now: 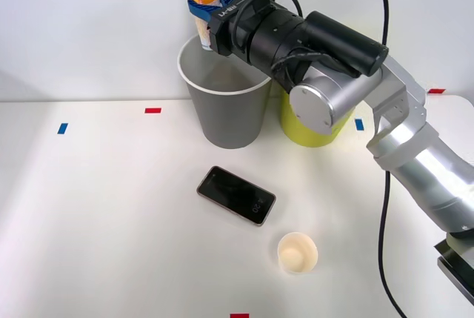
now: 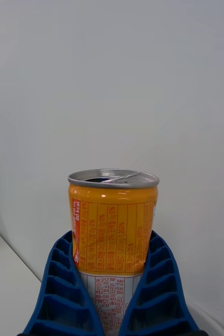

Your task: Put cans in the gray bin, plastic bottles in the light green bin

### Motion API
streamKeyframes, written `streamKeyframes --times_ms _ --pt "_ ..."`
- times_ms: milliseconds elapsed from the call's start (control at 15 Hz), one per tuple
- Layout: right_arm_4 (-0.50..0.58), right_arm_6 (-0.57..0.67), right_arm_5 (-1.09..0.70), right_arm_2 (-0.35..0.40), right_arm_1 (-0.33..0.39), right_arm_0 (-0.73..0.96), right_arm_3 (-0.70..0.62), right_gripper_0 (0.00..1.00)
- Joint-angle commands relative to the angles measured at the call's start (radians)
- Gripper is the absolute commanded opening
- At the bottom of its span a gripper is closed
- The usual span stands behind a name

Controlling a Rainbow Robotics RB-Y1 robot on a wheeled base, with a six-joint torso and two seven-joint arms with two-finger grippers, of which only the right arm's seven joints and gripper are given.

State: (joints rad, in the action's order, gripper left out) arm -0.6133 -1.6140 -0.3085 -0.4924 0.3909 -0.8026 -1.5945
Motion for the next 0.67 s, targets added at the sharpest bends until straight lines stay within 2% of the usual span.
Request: streamKeyframes --times_ms 67,200,267,333,400,467,667 --pt "0.058 0.008 0.000 0.000 -0.027 -0.055 0.100 0.00" --pt "0.063 0.014 0.002 0.000 -0.015 -0.058 0.107 0.00" --pt "0.060 0.019 0.003 0.000 -0.014 -0.058 0.107 0.17" --pt "0.056 0.023 0.011 0.000 -0.004 -0.058 0.107 0.47" --pt "0.052 0.025 0.012 0.000 0.002 -0.058 0.107 0.97" --pt "0.049 0.028 0.012 0.000 0.006 -0.056 0.105 1.00" --pt "0.029 0.039 0.012 -0.008 0.029 -0.055 0.093 1.00"
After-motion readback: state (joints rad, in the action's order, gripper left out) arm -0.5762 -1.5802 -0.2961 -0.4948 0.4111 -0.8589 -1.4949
